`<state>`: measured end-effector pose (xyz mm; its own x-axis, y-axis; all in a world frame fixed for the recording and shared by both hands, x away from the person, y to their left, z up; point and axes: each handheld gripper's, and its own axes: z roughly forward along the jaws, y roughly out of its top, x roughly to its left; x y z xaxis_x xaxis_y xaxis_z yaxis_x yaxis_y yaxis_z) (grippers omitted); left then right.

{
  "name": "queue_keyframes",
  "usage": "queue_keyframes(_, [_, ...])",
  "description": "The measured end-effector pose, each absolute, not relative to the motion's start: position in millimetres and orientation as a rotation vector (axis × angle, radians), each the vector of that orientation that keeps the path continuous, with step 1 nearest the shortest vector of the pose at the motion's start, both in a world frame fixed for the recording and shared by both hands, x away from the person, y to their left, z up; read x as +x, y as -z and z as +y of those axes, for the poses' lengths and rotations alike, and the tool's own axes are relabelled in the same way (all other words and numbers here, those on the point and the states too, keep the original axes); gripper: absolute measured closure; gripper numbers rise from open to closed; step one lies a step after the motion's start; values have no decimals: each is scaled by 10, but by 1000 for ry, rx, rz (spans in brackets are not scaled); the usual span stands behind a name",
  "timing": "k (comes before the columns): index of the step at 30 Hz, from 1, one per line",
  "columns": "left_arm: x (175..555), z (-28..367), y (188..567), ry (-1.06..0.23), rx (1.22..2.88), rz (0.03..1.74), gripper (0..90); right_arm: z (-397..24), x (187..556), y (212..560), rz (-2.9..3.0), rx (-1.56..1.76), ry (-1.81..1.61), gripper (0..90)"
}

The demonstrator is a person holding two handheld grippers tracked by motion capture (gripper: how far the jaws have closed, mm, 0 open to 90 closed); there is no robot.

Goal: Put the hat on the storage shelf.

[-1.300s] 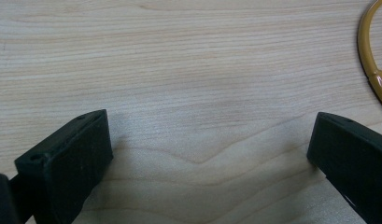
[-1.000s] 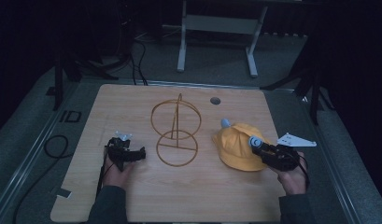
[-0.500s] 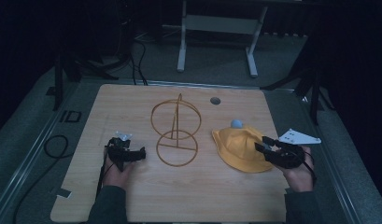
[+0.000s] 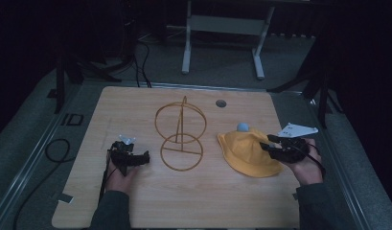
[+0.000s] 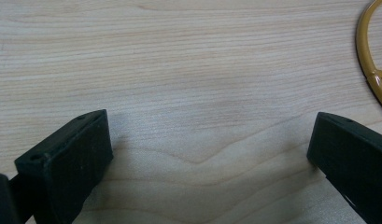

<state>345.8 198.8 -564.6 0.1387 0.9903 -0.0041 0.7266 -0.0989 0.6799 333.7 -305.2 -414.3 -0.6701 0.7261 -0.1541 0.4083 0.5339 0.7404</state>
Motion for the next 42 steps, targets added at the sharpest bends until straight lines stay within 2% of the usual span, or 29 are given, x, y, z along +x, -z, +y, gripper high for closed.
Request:
queue_keyframes(25, [3459, 1986, 5647, -639, 1881, 1644, 0, -2817, 3808, 4104, 2572, 814, -576, 565])
queue_keyframes(33, [3459, 1987, 5647, -642, 1883, 1642, 0, -2753, 3961, 4124, 2634, 825, -502, 536])
queue_keyframes(40, [3458, 1988, 5646, -640, 1886, 1642, 0, -2676, 4111, 4176, 2714, 853, -392, 562])
queue_keyframes(42, [3458, 1988, 5646, -639, 1886, 1643, 0, -2663, 4163, 4202, 2736, 868, -388, 662])
